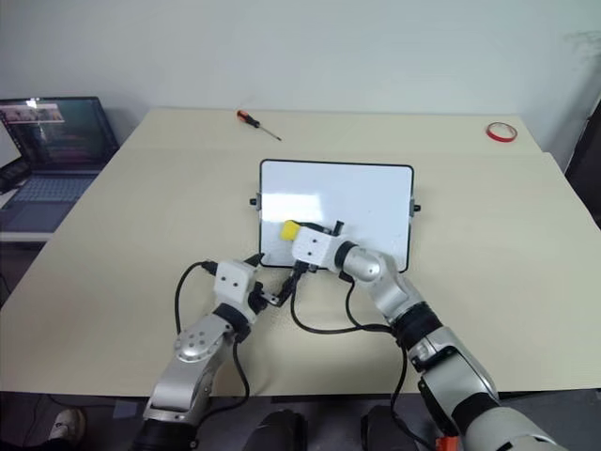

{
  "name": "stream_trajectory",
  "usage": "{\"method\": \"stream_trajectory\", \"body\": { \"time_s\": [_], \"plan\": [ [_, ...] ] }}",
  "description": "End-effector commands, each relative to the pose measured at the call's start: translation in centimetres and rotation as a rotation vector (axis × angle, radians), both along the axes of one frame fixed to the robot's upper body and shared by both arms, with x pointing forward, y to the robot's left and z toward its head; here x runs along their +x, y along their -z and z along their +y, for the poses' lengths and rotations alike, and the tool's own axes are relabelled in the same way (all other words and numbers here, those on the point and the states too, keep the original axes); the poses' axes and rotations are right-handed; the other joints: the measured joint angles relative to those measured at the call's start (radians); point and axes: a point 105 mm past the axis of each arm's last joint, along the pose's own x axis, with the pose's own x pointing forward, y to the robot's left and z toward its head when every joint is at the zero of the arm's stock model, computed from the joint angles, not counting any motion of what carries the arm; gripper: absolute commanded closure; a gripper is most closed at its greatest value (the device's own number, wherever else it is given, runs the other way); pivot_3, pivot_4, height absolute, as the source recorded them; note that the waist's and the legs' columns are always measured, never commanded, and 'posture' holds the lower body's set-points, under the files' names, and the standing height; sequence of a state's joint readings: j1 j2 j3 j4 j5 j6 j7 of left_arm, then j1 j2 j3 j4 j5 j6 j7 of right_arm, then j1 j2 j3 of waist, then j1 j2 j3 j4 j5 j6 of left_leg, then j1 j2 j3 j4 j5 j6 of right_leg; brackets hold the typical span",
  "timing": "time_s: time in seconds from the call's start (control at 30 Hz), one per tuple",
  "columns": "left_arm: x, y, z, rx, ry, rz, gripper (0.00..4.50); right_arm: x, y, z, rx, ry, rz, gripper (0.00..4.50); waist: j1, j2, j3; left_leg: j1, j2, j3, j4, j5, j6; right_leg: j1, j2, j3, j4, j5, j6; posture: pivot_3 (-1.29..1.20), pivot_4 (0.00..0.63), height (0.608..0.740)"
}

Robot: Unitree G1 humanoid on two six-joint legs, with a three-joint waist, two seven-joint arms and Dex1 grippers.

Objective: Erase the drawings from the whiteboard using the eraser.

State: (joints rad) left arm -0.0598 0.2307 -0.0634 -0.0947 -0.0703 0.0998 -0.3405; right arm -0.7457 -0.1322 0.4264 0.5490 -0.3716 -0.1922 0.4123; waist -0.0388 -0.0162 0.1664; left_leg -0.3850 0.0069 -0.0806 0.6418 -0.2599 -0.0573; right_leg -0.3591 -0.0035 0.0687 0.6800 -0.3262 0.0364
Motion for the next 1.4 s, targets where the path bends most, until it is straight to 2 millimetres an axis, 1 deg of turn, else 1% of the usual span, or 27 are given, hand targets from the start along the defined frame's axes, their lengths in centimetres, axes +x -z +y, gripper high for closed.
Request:
{"method": "stream_trajectory", "body": {
  "time_s": [0.03,0.13,0.27,0.4,0.63,0.7,0.77,0.9,1.0,1.1,1.13,1.2,1.23,1.3,1.4],
  "plan": [
    [-0.1,-1.5,-0.4,-0.008,0.011,-0.063,0.00,0.6,-0.8,0.2,-0.037,0.016,-0.057,3.24,0.000,0.000,0.000,0.000,0.000,0.000,0.000,0.000,0.000,0.000,0.000,0.000,0.000,0.000,0.000,0.00,0.150,0.740],
    [-0.2,-1.5,-0.5,-0.010,0.012,-0.064,0.00,1.6,0.3,-0.9,-0.123,0.080,-0.032,3.24,0.000,0.000,0.000,0.000,0.000,0.000,0.000,0.000,0.000,0.000,0.000,0.000,0.001,0.000,0.000,0.00,0.150,0.740],
    [-0.2,-1.5,-0.6,-0.013,0.013,-0.063,0.00,2.3,0.5,-2.3,-0.140,0.136,-0.008,3.24,0.002,0.000,0.000,0.003,0.000,0.000,0.000,0.000,0.000,0.002,0.000,0.000,0.002,0.000,0.000,0.00,0.150,0.740],
    [-0.2,-1.5,-0.8,-0.017,0.018,-0.059,0.00,2.6,0.8,-4.2,-0.154,0.182,0.026,3.24,0.010,0.000,0.000,0.004,0.000,-0.003,0.002,0.000,0.000,0.004,0.000,0.000,0.002,0.001,-0.001,0.00,0.150,0.740],
    [0.0,-1.5,-0.8,-0.019,0.020,-0.058,0.00,1.8,1.6,-7.9,-0.174,0.246,0.120,3.24,0.022,0.001,0.000,0.003,-0.003,-0.007,0.003,0.000,0.000,0.006,-0.002,-0.002,0.000,0.000,0.000,0.00,0.150,0.740],
    [0.1,-1.5,-0.9,-0.020,0.022,-0.059,0.00,1.4,2.1,-9.6,-0.197,0.271,0.144,3.24,0.026,0.001,0.000,0.003,-0.004,-0.007,0.002,0.000,0.000,0.007,-0.003,-0.003,0.000,0.000,0.000,0.00,0.150,0.740],
    [0.3,-1.5,-0.9,-0.021,0.023,-0.060,0.00,0.9,2.4,-10.8,-0.222,0.284,0.157,3.24,0.032,0.001,0.000,0.003,-0.004,-0.008,0.003,0.000,0.000,0.007,-0.003,-0.004,0.000,0.000,0.000,0.00,0.150,0.740],
    [0.5,-1.5,-1.0,-0.023,0.024,-0.062,0.00,0.0,2.9,-12.7,-0.244,0.316,0.172,3.24,0.036,0.000,0.000,0.003,-0.006,-0.009,0.003,0.000,0.000,0.008,-0.004,-0.004,0.000,0.000,0.000,0.00,0.150,0.740],
    [0.7,-1.5,-1.1,-0.026,0.029,-0.064,0.00,-0.5,3.0,-13.4,-0.239,0.330,0.177,3.24,0.036,0.000,0.000,0.003,-0.007,-0.010,0.003,0.001,0.000,0.008,-0.005,-0.005,0.000,0.000,0.000,0.00,0.150,0.740],
    [0.8,-1.5,-1.2,-0.026,0.036,-0.065,0.00,-0.9,2.2,-13.3,-0.174,0.336,0.175,3.24,0.037,0.000,0.000,0.003,-0.008,-0.011,0.003,0.001,0.000,0.009,-0.006,-0.005,0.000,0.000,0.001,0.00,0.150,0.740],
    [0.8,-1.6,-1.2,-0.026,0.039,-0.066,0.00,-1.2,1.6,-12.8,-0.118,0.326,0.181,3.24,0.037,0.000,0.000,0.003,-0.008,-0.011,0.003,0.001,0.000,0.009,-0.006,-0.005,0.000,0.000,0.001,0.00,0.150,0.740],
    [0.9,-1.7,-1.4,-0.020,0.055,-0.072,0.00,-2.9,-0.3,-11.2,0.070,0.251,0.221,3.24,0.038,0.000,0.000,0.002,-0.009,-0.012,0.003,0.001,0.000,0.008,-0.006,-0.006,-0.001,-0.001,0.001,0.00,0.150,0.740],
    [0.9,-1.8,-1.5,-0.018,0.068,-0.074,0.00,-3.7,-1.2,-10.9,0.130,0.229,0.217,3.24,0.038,0.000,0.000,0.001,-0.009,-0.013,0.003,0.001,0.000,0.008,-0.006,-0.006,-0.001,-0.001,0.002,0.00,0.150,0.740],
    [0.9,-2.4,-2.2,-0.025,0.116,-0.084,0.00,-4.7,-2.8,-11.2,0.195,0.241,0.178,3.24,0.035,0.001,0.001,-0.003,-0.009,-0.013,0.002,0.001,0.000,0.005,-0.006,-0.006,-0.001,-0.001,0.002,0.00,0.150,0.740],
    [0.9,-3.9,-4.0,-0.047,0.245,-0.104,0.00,-6.1,-4.5,-13.0,0.254,0.313,0.127,3.24,0.034,0.001,0.001,-0.012,-0.009,-0.013,0.003,0.001,0.000,-0.004,-0.007,-0.006,0.000,-0.001,0.002,0.00,0.150,0.740]
  ]
}}
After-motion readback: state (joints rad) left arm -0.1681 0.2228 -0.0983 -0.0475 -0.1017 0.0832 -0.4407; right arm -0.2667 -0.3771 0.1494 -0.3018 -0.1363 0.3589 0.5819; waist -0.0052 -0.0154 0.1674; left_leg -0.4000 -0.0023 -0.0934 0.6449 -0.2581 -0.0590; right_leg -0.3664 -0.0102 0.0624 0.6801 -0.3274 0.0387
